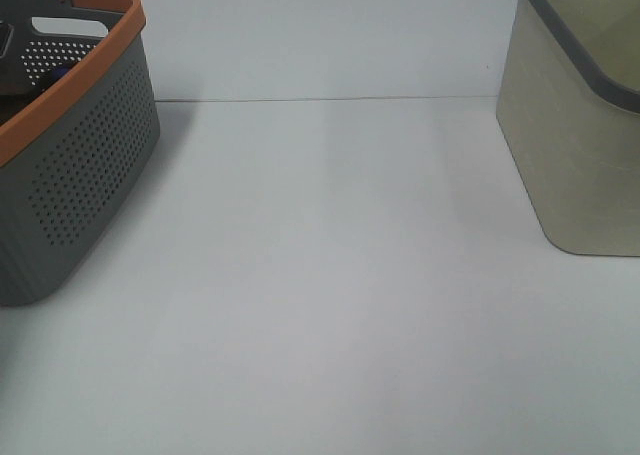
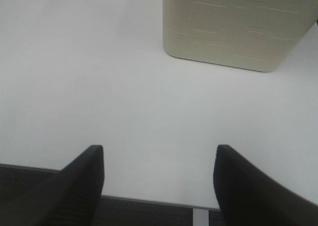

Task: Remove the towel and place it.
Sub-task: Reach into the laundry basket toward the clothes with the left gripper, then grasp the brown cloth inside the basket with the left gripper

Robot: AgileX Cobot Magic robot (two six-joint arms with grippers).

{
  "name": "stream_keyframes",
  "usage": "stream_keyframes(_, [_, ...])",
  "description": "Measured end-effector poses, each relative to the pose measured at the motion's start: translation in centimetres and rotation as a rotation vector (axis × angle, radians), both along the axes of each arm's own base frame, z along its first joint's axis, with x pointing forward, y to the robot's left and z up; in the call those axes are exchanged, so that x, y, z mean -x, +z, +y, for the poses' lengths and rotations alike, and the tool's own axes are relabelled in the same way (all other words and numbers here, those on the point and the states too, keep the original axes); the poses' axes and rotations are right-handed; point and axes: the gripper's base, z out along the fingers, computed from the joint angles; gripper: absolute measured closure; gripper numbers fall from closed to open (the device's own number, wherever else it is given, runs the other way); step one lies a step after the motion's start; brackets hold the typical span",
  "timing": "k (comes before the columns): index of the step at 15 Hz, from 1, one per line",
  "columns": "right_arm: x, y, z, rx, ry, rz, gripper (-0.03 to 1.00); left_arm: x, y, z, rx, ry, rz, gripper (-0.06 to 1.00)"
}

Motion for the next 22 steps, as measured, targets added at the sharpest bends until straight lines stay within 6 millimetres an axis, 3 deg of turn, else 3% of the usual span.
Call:
stream_keyframes(3, [0.00, 0.00, 0.00, 0.000, 0.000, 0.000, 0.32, 0.03, -0.01, -0.05, -0.001, 0.031, 0.007, 0.35])
stream_keyframes(15, [0.00, 0.00, 0.00, 0.000, 0.000, 0.000, 0.32, -0.09, 0.02, -0.28, 0.044, 0.251, 0.009, 0.37])
stream_keyframes(22, [0.00, 0.00, 0.00, 0.000, 0.000, 0.000, 0.32, -0.42, 0.04, -0.02, 0.020, 0.247, -0.032, 0.84])
